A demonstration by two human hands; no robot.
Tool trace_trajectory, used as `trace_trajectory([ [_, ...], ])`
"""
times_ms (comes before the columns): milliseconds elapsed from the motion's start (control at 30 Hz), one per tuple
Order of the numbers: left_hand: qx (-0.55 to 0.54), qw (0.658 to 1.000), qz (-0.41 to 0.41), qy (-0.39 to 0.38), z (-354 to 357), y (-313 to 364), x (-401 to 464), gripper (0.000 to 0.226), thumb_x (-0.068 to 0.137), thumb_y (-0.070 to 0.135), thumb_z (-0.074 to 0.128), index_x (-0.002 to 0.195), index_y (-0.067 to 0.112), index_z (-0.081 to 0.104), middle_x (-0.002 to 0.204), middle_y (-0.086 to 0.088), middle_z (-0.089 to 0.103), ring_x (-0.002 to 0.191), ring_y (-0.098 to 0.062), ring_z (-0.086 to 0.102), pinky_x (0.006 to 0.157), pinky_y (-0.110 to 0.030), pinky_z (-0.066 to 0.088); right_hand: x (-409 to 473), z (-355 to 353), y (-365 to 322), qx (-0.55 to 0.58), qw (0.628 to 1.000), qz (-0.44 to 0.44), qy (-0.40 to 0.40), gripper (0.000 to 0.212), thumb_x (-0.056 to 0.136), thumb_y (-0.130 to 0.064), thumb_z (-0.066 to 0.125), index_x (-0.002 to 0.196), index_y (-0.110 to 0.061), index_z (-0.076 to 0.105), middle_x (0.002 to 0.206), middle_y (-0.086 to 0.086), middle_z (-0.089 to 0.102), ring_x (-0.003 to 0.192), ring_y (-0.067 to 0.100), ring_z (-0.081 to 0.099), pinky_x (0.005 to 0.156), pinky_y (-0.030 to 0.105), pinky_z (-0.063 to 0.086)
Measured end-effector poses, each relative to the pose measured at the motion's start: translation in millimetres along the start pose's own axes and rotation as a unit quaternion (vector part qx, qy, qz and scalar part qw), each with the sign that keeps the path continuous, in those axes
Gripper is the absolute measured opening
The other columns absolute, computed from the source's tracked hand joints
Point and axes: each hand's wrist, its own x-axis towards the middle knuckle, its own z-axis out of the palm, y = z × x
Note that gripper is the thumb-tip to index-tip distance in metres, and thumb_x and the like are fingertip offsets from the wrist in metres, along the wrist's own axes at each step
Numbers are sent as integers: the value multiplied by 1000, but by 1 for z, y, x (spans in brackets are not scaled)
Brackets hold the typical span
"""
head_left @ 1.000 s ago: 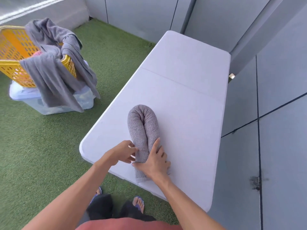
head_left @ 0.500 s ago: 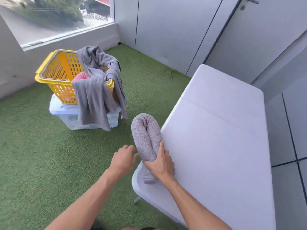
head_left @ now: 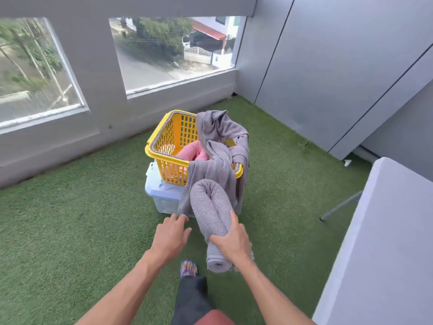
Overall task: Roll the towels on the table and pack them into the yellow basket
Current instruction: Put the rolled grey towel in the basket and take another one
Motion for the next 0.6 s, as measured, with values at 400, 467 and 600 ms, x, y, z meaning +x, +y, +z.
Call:
trace_trajectory([
  [400, -3, 997, -53, 60, -65, -78, 271, 32, 94, 35, 53, 121, 18, 54, 118, -5, 55, 108, -31, 53, 82, -43, 46, 270, 2, -157, -74, 994, -48, -68, 107, 59, -57, 62, 150, -35, 10, 134, 9, 48, 123, 33, 48, 97, 53, 41],
  [467, -7, 996, -61, 66, -70, -91, 301, 31, 93, 35, 55, 118, 16, 57, 114, -6, 57, 105, -32, 55, 79, -42, 46, 306, 6, -175, -100, 990, -52, -84, 108, 58, -57, 62, 150, -35, 10, 133, 10, 48, 121, 34, 49, 96, 52, 42],
  [600, 13, 996, -64, 67, -67, -122, 354, 29, 91, 34, 60, 112, 15, 61, 109, -9, 60, 99, -33, 58, 74, -43, 50, 369, 20, -202, -135, 984, -36, -109, 106, 58, -56, 65, 149, -36, 13, 130, 11, 49, 121, 34, 49, 95, 50, 43],
])
